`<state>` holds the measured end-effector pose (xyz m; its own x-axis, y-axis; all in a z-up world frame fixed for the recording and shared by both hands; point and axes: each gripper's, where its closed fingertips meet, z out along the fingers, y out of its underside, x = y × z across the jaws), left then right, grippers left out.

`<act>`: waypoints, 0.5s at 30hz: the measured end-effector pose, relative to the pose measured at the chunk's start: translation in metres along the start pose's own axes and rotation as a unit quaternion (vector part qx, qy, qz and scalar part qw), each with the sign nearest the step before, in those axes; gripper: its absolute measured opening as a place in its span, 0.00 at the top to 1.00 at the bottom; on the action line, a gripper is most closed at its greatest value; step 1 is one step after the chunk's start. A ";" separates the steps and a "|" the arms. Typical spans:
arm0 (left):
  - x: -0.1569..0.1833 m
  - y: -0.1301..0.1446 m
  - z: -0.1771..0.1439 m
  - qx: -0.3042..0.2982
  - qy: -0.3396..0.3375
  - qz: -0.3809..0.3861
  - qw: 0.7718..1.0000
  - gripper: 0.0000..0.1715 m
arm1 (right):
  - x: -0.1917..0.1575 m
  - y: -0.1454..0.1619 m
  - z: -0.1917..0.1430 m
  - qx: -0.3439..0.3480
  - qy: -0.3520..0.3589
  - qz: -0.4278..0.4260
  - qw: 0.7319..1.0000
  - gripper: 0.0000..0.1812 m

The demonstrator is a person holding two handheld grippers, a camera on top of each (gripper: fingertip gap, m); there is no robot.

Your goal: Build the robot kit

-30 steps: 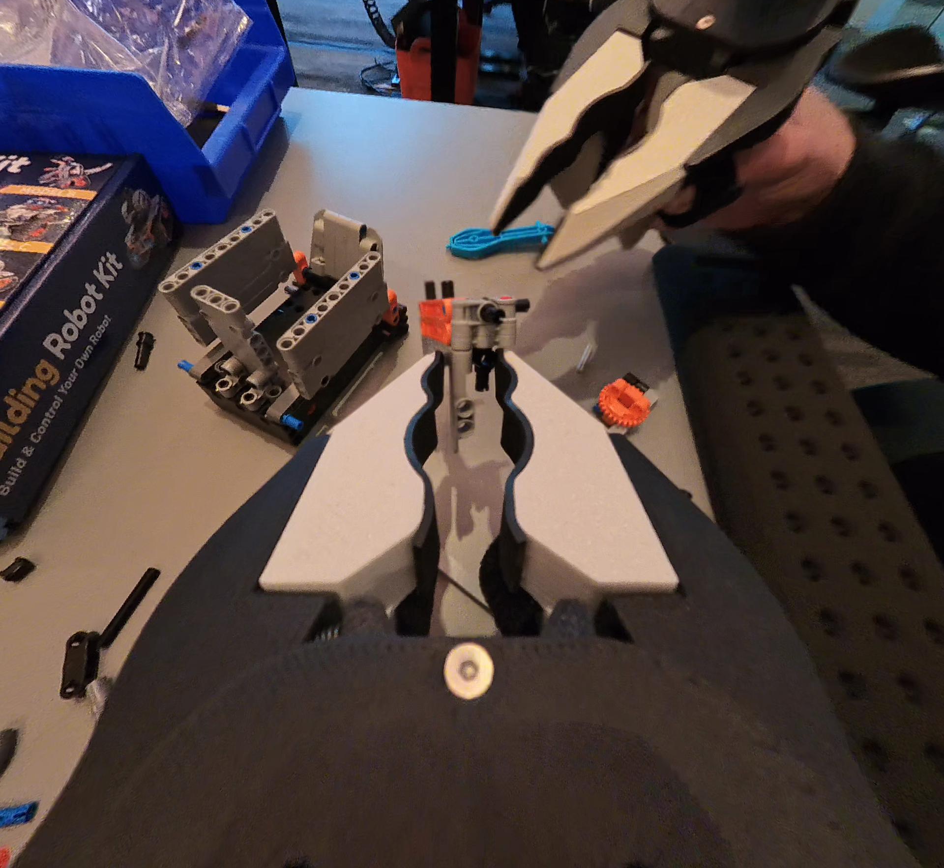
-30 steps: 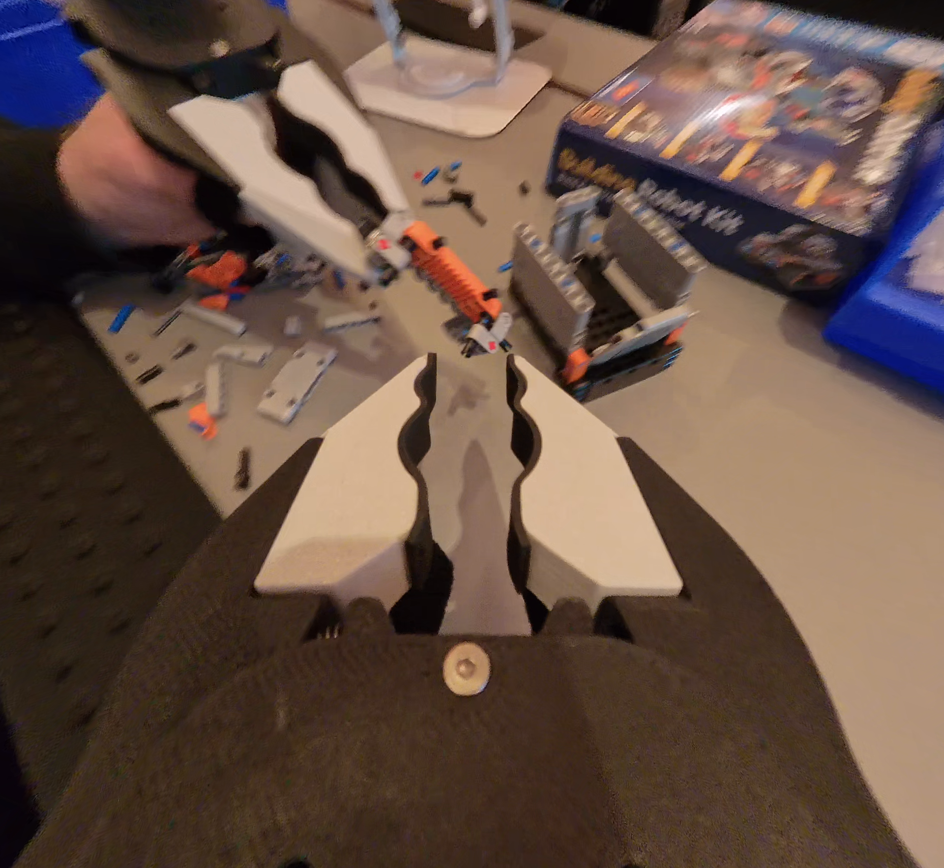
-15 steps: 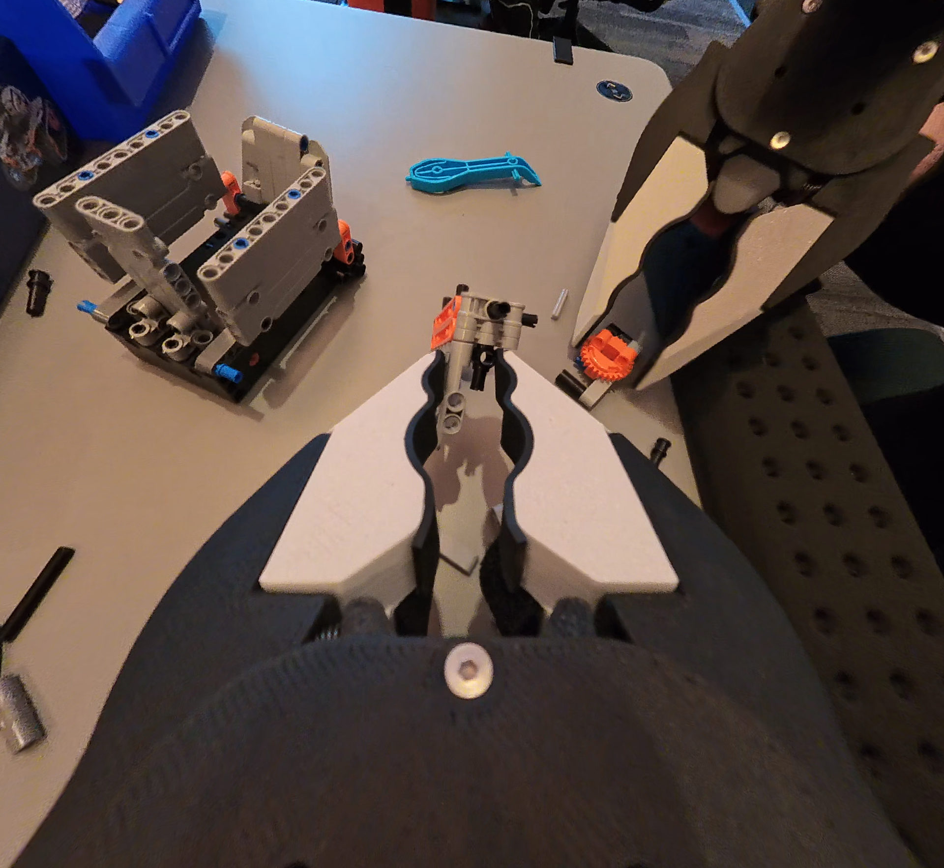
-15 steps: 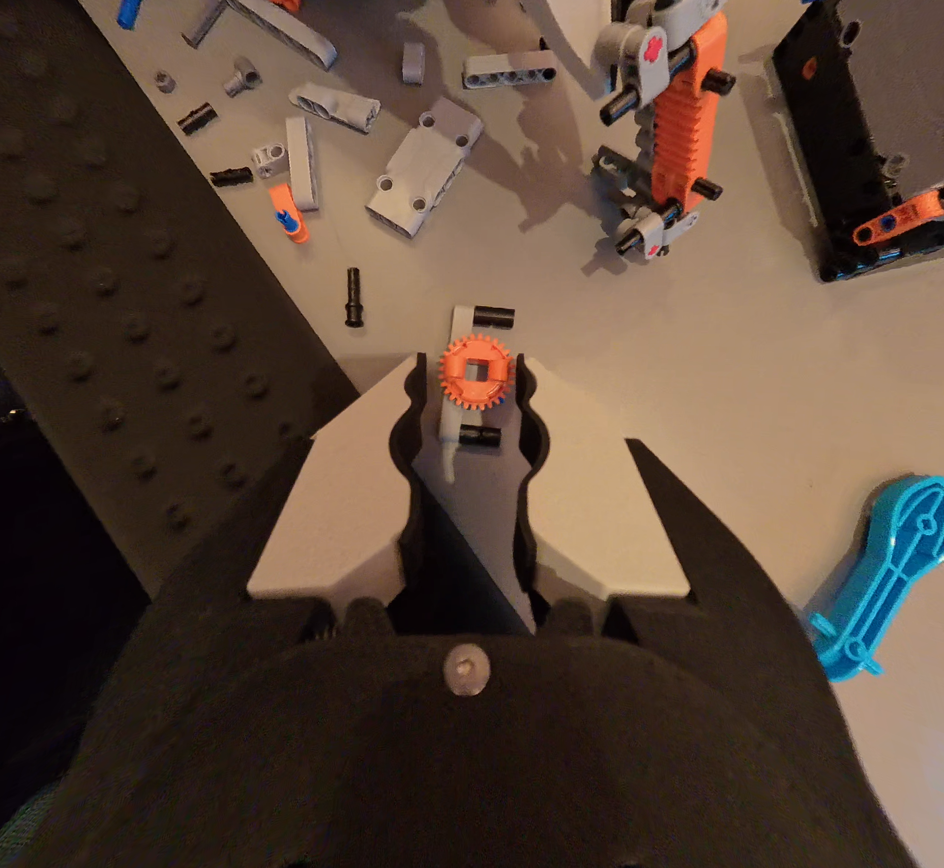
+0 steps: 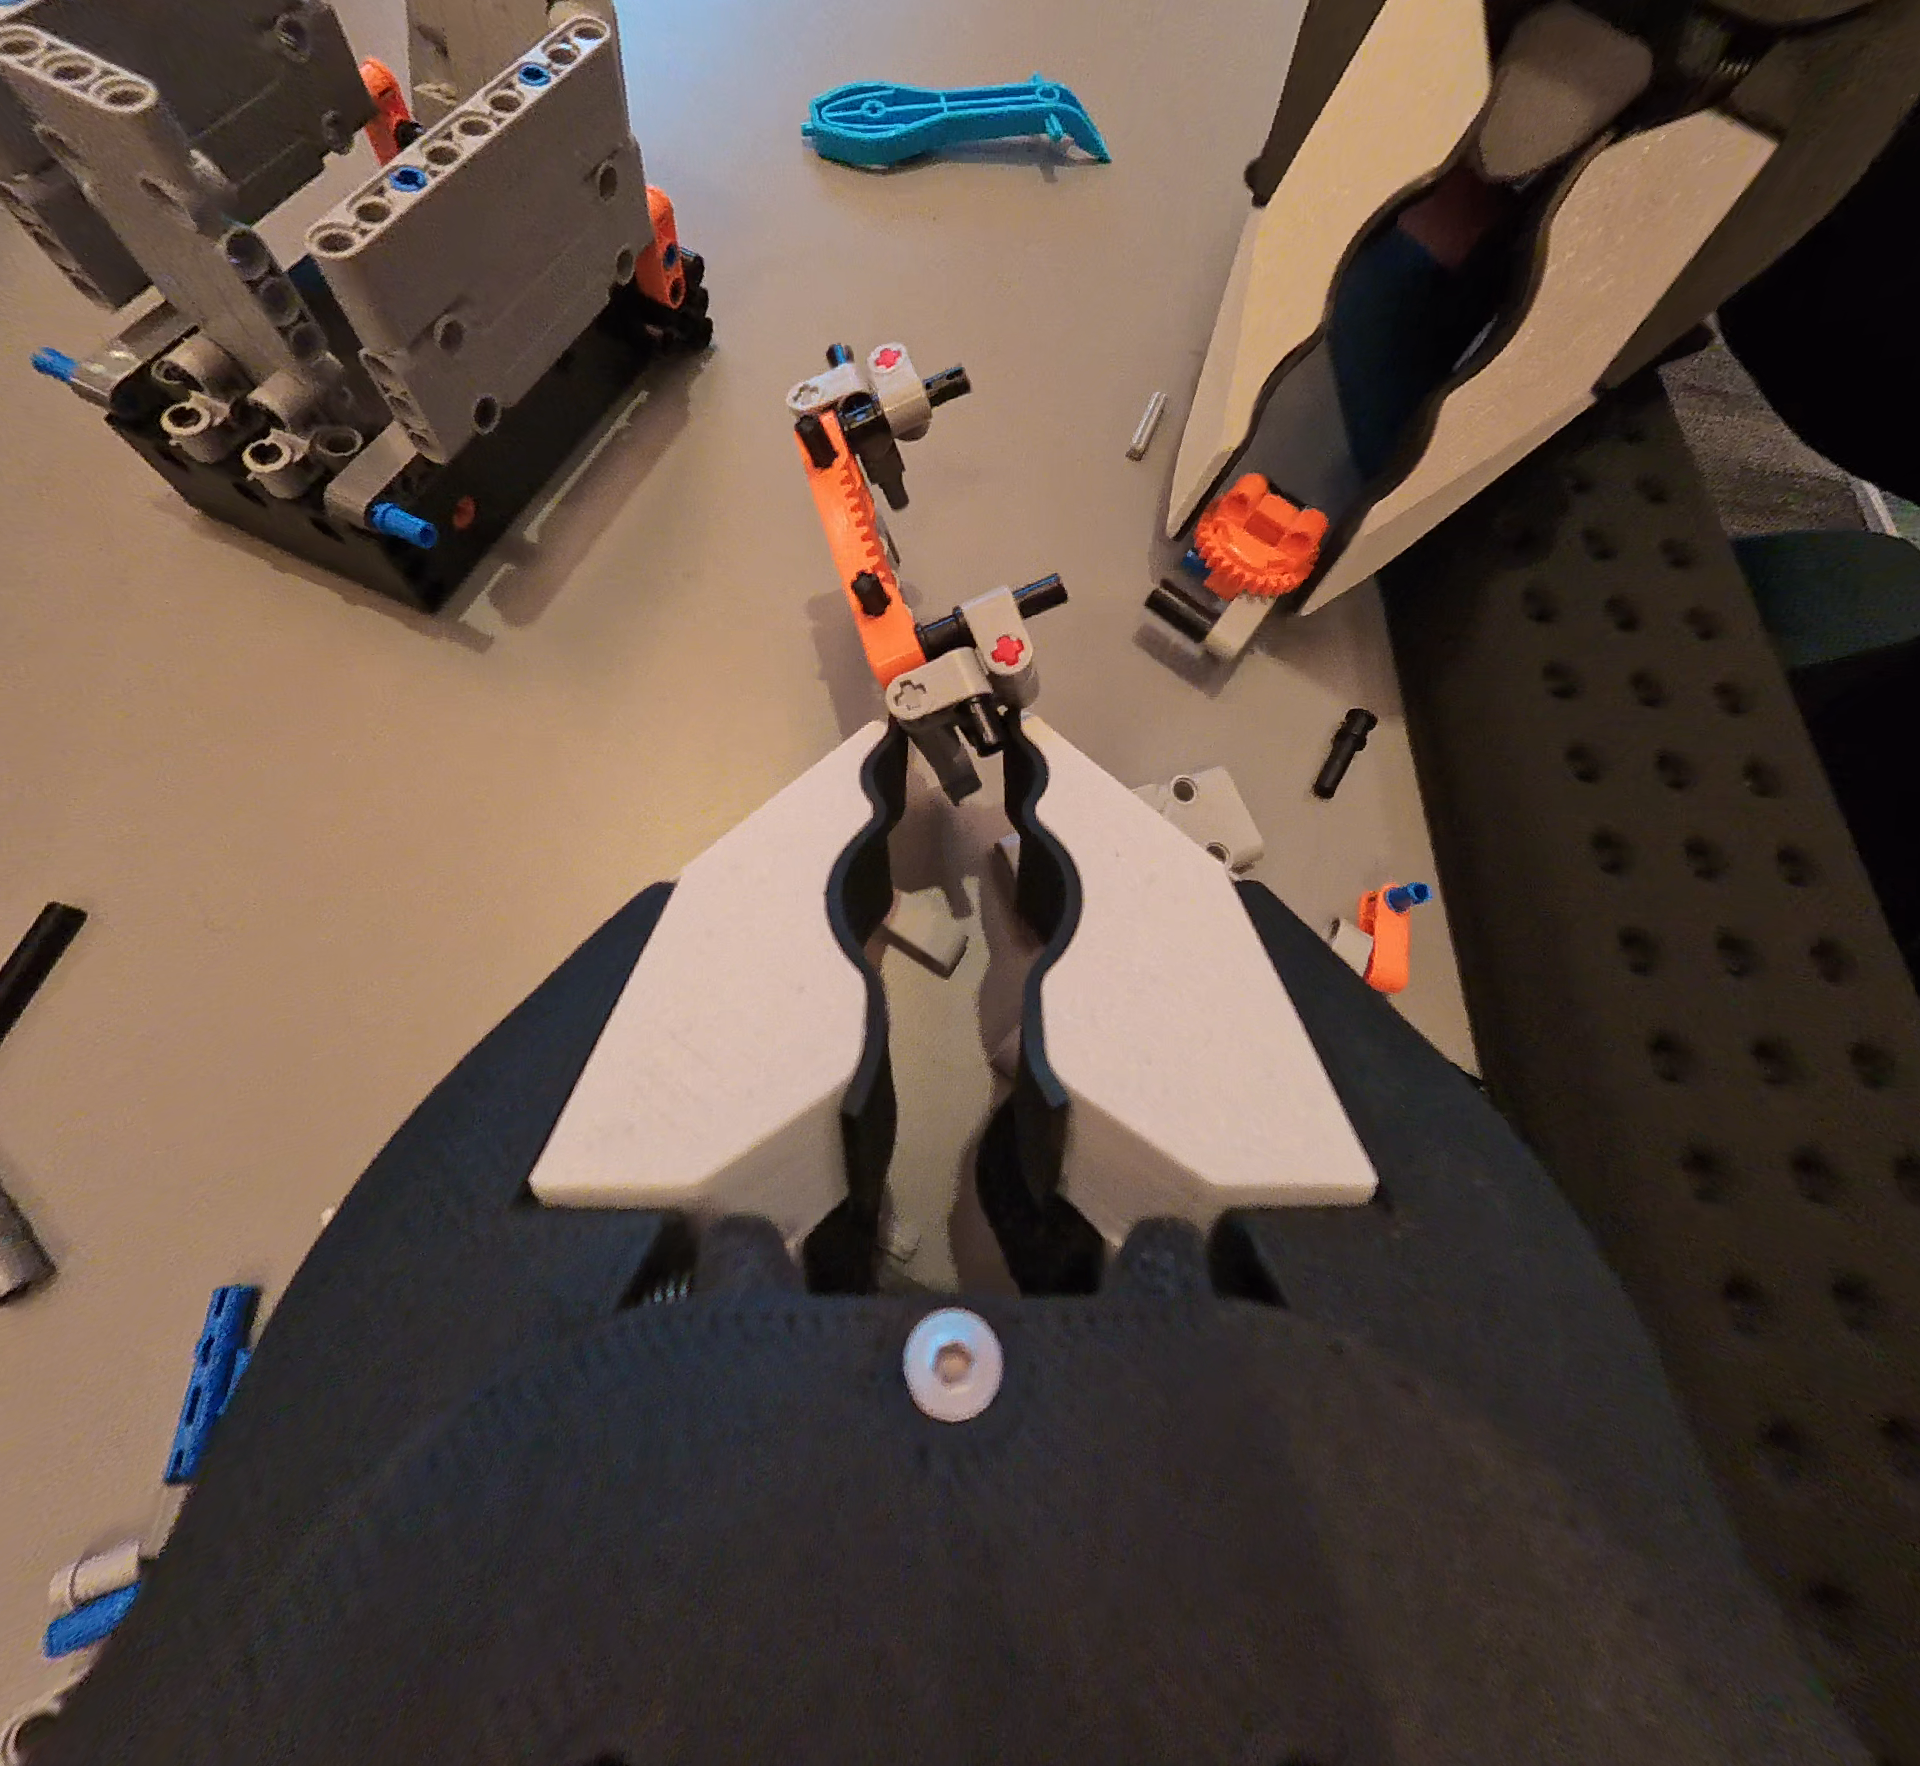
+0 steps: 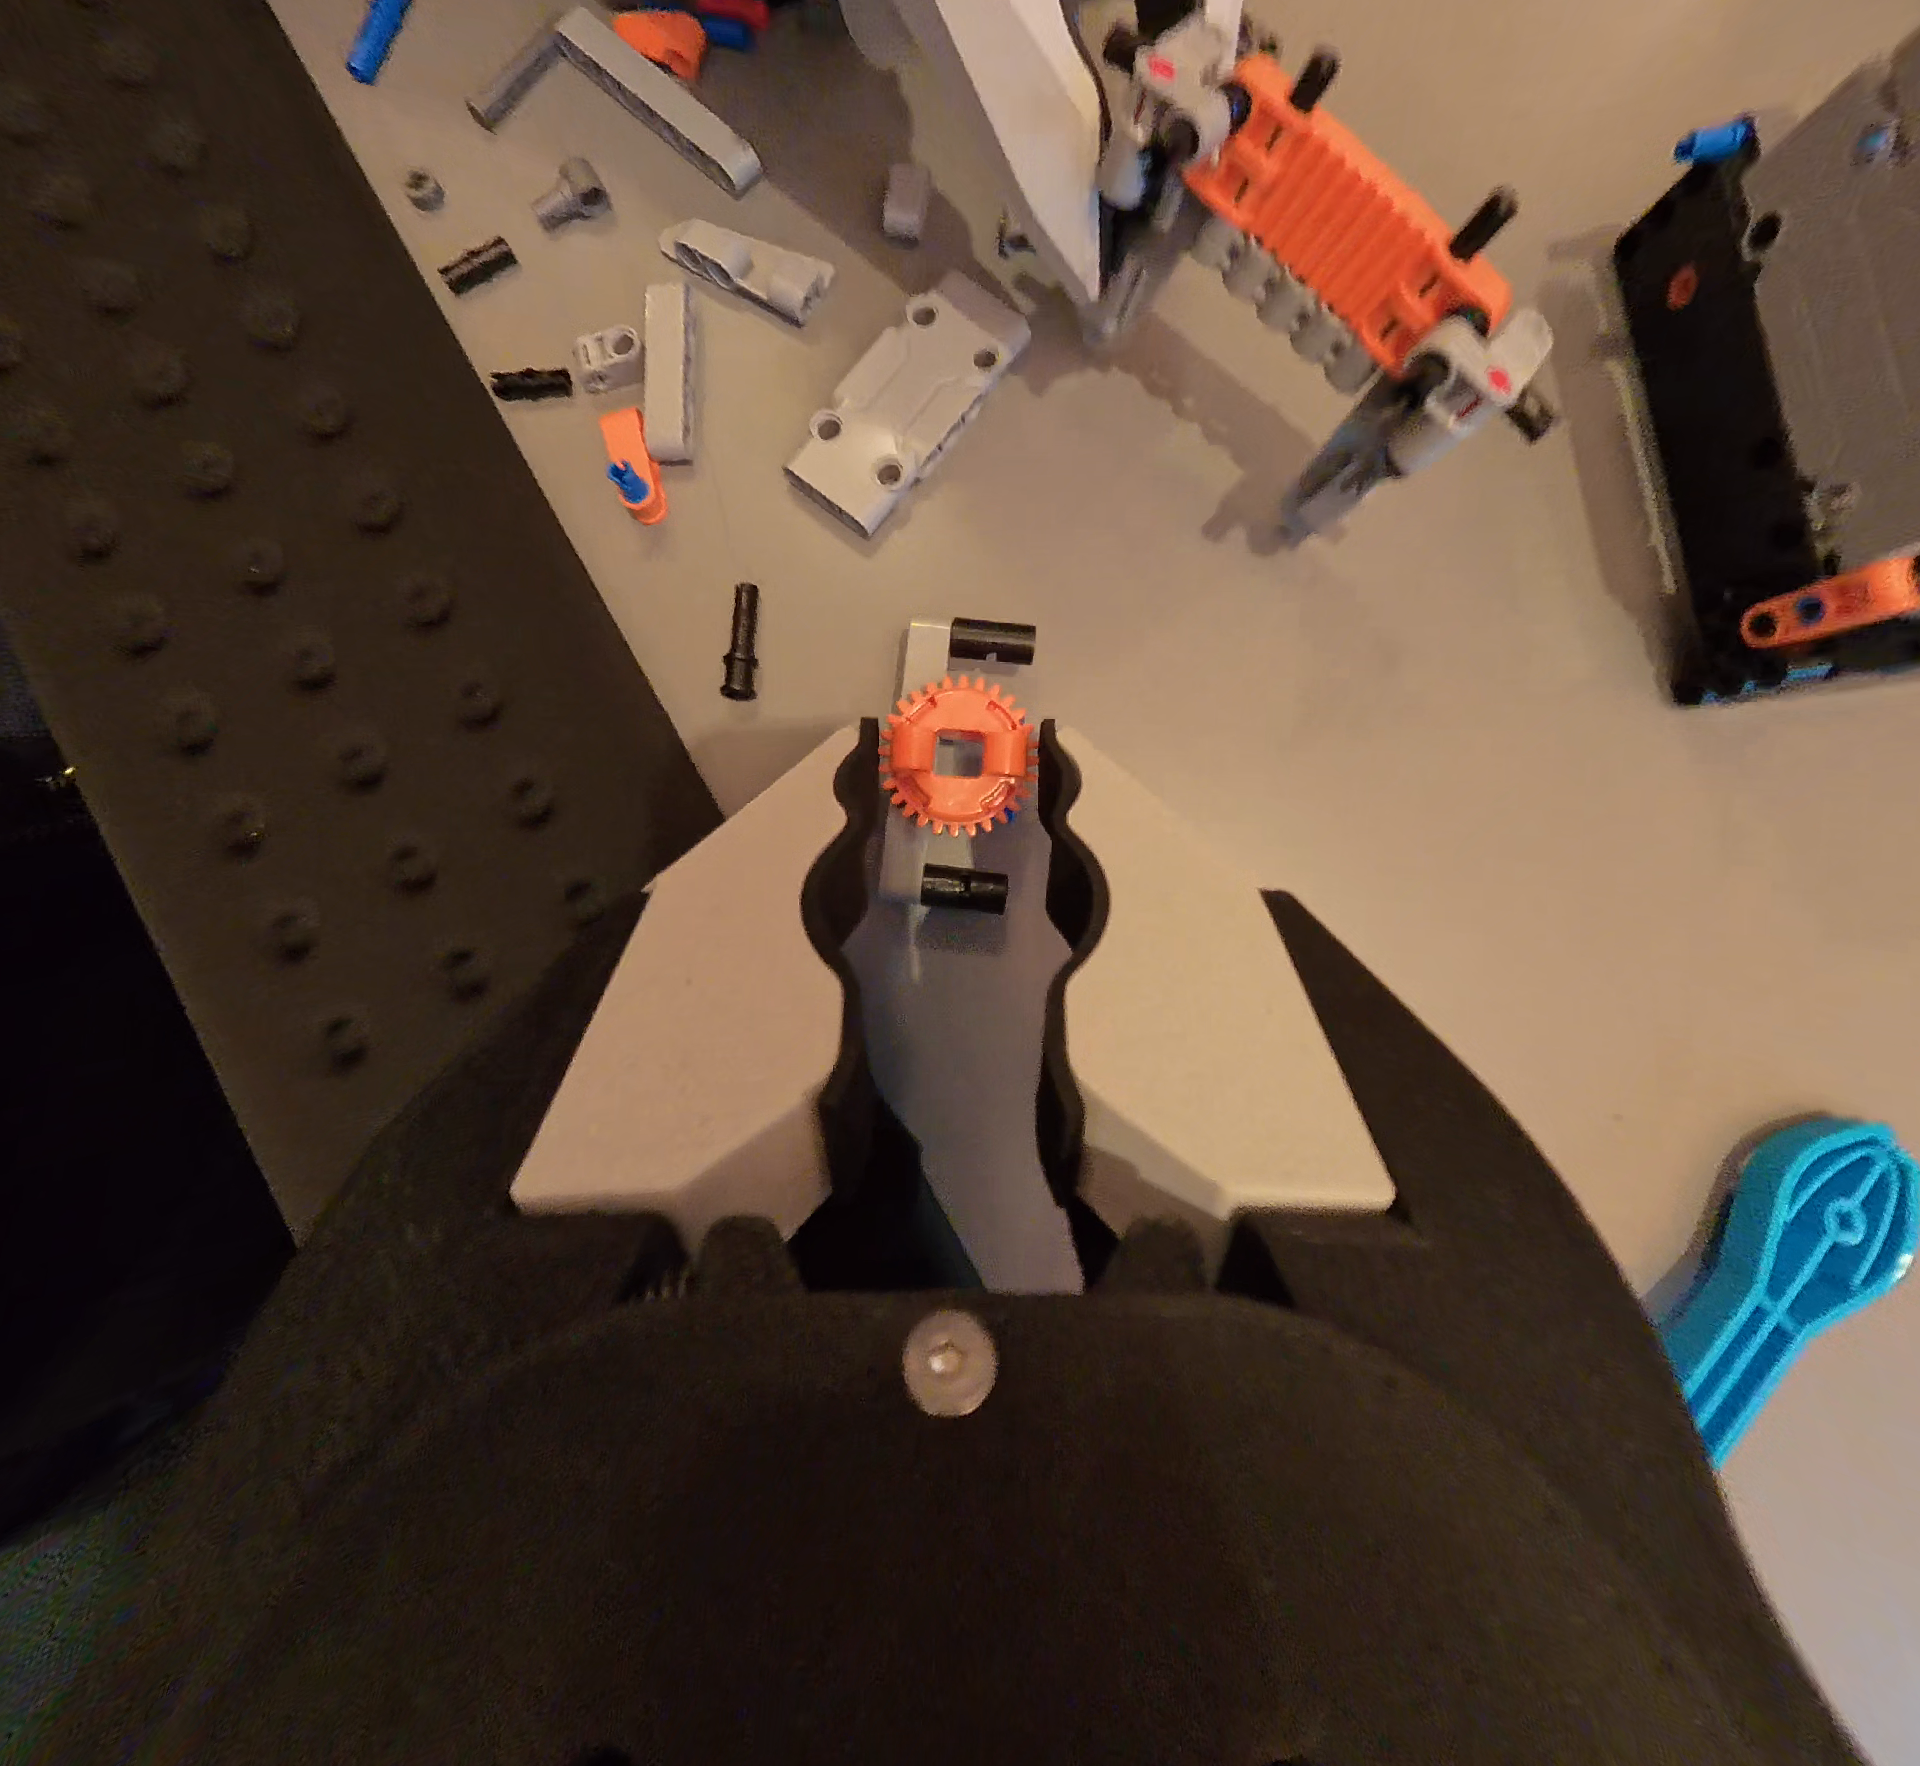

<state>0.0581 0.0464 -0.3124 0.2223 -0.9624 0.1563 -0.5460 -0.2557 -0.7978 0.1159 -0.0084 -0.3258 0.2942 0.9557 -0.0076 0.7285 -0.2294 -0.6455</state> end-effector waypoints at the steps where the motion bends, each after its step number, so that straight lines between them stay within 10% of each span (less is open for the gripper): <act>1: 0.000 0.001 0.001 -0.004 -0.002 0.004 1.000 0.91 | -0.001 -0.004 -0.002 0.009 -0.005 -0.012 1.000 0.84; 15: 0.003 0.009 0.010 -0.061 -0.066 0.165 0.982 0.92 | -0.002 -0.024 -0.003 0.028 -0.018 -0.153 0.988 0.84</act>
<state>0.0621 0.0422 -0.3248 0.1160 -0.9764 -0.1823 -0.6964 0.0510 -0.7158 0.0999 -0.0060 -0.3077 0.0420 0.9849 0.1677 0.7446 0.0810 -0.6625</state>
